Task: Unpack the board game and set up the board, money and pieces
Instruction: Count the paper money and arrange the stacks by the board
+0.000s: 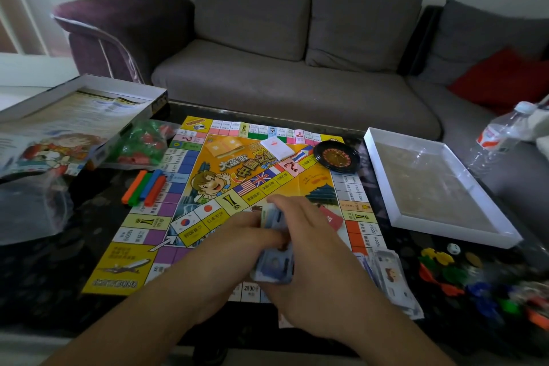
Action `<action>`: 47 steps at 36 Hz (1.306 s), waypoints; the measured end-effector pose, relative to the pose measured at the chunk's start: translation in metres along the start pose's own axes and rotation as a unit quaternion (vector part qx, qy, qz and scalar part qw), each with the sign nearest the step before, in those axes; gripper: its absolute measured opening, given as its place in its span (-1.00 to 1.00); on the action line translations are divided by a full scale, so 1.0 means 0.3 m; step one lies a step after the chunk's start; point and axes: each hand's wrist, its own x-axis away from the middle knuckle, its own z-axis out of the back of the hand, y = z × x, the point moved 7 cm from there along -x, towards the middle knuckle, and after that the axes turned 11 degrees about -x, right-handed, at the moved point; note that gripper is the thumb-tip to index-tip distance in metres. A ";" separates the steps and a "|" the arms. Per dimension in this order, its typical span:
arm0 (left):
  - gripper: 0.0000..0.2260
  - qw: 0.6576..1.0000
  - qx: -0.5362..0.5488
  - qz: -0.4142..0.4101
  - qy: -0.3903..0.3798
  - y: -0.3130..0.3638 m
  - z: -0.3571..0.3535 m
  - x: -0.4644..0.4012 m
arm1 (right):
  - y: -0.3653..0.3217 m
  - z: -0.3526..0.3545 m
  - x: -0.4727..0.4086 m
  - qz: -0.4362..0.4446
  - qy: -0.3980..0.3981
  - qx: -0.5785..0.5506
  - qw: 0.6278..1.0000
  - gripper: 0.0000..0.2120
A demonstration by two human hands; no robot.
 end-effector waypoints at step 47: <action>-0.70 0.954 0.293 0.058 -0.026 -0.065 0.008 -0.042 | 0.023 0.135 0.085 -0.013 0.103 0.129 0.986 -0.21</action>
